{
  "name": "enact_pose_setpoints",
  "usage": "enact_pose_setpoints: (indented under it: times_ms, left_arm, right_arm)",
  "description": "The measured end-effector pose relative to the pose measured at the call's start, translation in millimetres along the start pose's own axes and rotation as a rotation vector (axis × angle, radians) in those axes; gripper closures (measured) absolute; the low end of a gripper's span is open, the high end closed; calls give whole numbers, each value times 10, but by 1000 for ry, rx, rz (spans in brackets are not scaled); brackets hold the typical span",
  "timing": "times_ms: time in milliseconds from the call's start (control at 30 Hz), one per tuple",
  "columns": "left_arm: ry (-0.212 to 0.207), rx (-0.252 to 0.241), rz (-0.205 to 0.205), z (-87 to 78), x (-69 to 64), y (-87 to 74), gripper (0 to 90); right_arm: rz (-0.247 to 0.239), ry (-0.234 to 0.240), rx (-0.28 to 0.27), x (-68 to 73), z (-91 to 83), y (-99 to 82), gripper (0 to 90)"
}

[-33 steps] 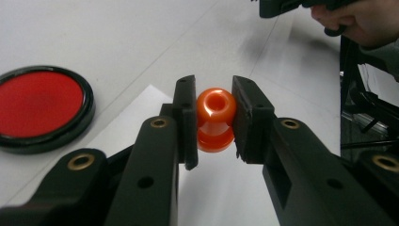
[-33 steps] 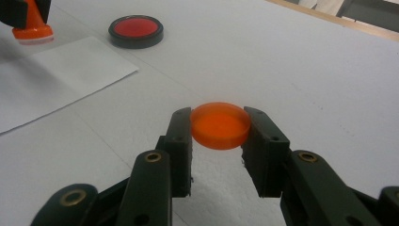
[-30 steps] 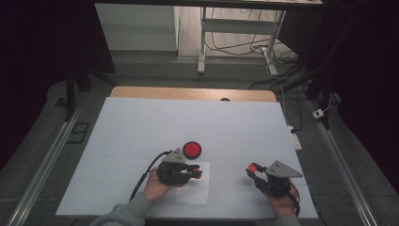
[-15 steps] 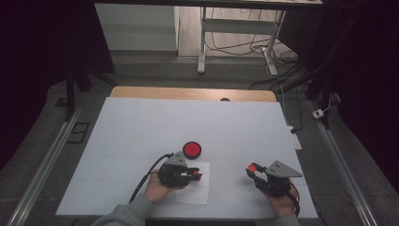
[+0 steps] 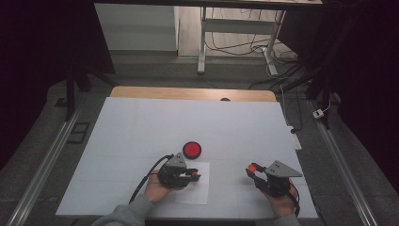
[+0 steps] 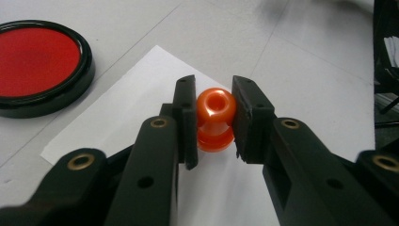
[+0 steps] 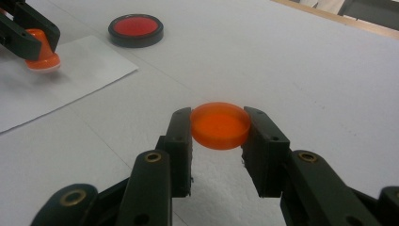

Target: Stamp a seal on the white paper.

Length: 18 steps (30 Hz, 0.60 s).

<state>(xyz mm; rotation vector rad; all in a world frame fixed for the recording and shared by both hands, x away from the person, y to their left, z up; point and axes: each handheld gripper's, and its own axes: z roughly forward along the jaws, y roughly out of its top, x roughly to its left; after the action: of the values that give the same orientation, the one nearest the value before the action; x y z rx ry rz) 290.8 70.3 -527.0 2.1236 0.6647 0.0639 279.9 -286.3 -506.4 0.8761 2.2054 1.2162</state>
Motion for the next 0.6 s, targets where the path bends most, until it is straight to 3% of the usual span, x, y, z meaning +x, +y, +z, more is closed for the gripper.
enact_pose_setpoints:
  times_ms: [333,600]
  left_arm:
    - [47,12,11,15,10,-58,724]
    - [56,13,7,38,35,-89,724]
  right_arm:
    - [0,0,0,2,0,3,637]
    - [0,2,-3,-6,5,-2,637]
